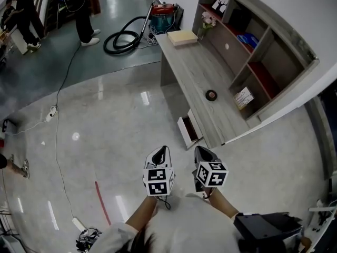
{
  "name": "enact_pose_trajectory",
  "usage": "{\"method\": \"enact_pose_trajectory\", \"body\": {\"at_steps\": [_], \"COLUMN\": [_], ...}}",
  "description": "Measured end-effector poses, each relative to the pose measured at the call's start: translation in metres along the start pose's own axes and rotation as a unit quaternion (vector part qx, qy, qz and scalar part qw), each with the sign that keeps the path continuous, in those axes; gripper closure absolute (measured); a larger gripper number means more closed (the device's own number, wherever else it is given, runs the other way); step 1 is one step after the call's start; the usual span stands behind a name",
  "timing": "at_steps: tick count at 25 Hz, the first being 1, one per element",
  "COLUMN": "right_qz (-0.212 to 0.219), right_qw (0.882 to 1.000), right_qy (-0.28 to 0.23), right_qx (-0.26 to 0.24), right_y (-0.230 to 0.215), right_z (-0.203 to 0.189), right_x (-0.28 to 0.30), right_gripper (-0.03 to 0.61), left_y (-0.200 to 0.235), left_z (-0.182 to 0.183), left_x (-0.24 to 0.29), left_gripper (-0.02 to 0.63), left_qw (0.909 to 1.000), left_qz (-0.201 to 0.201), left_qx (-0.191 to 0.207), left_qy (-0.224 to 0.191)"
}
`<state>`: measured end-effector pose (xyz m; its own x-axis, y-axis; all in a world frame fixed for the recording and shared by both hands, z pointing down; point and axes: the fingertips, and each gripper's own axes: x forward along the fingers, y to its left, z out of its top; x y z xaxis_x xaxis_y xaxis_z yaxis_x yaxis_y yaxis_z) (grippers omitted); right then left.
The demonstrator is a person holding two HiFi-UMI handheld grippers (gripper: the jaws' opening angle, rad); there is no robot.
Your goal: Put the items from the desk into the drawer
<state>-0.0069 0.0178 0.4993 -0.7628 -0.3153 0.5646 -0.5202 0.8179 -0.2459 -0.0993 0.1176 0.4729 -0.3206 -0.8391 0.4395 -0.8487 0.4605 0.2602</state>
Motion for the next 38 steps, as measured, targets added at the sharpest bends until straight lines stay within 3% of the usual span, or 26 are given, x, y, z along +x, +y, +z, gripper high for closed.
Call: {"method": "enact_pose_trajectory", "body": {"at_steps": [10, 19, 32, 38], "right_qz": [-0.003, 0.020, 0.009, -0.010], "right_qw": [1.000, 1.000, 1.000, 1.000], "right_qy": [0.015, 0.012, 0.019, 0.004], "right_qx": [0.006, -0.006, 0.000, 0.027], "right_y": [0.008, 0.033, 0.034, 0.016], "right_z": [-0.002, 0.016, 0.063, 0.092], "right_x": [0.027, 0.067, 0.146, 0.178], "right_gripper": [0.580, 0.580, 0.580, 0.580], "left_y": [0.032, 0.061, 0.093, 0.103], "left_z": [-0.001, 0.010, 0.047, 0.073], "left_x": [0.011, 0.027, 0.103, 0.148], "left_gripper": [0.611, 0.611, 0.611, 0.611], "left_qw": [0.9999, 0.9998, 0.9987, 0.9960], "left_qz": [0.010, 0.016, -0.023, -0.040], "left_qx": [-0.006, 0.001, 0.027, 0.063], "left_qy": [0.008, 0.009, 0.036, 0.048]}}
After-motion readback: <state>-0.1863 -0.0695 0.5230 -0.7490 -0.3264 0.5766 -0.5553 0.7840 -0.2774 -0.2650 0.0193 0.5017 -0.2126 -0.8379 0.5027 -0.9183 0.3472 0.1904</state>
